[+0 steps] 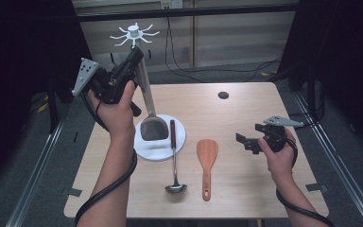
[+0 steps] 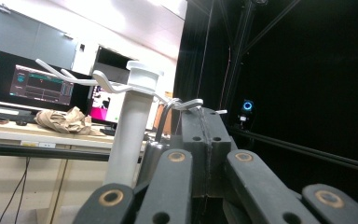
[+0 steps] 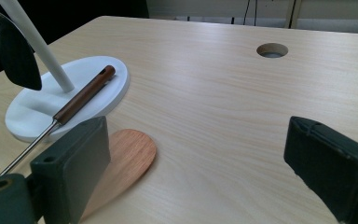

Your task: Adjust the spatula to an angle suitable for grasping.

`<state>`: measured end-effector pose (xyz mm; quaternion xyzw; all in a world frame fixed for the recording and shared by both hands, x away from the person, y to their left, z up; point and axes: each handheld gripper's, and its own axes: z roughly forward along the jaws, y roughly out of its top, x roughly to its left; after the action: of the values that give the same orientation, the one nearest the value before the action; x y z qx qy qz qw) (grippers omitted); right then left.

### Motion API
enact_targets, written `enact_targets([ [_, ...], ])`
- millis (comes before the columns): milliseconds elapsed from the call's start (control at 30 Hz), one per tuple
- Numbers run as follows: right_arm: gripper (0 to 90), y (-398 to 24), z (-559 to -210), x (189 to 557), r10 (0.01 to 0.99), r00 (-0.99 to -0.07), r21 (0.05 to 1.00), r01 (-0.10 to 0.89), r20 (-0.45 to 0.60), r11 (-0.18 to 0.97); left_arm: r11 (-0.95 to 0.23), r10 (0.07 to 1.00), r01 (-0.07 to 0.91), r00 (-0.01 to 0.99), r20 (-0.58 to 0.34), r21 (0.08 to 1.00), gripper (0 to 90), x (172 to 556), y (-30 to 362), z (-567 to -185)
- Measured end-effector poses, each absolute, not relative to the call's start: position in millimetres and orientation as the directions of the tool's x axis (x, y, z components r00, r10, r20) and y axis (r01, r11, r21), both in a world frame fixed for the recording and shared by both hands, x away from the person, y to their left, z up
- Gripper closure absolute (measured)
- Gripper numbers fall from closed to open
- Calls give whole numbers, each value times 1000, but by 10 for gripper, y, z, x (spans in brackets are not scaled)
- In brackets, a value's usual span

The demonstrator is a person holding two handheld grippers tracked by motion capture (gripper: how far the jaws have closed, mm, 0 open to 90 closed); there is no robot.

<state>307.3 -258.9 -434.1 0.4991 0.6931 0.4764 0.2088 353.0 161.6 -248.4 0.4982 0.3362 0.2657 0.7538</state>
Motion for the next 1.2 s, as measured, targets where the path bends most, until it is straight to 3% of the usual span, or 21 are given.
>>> enact_targets([
  [1200, 67, -2567, -4343, 3083, 888, -423, 868, 492, 181, 58, 353, 767, -79, 595, -239, 932, 900, 3543, 1792, -2413],
])
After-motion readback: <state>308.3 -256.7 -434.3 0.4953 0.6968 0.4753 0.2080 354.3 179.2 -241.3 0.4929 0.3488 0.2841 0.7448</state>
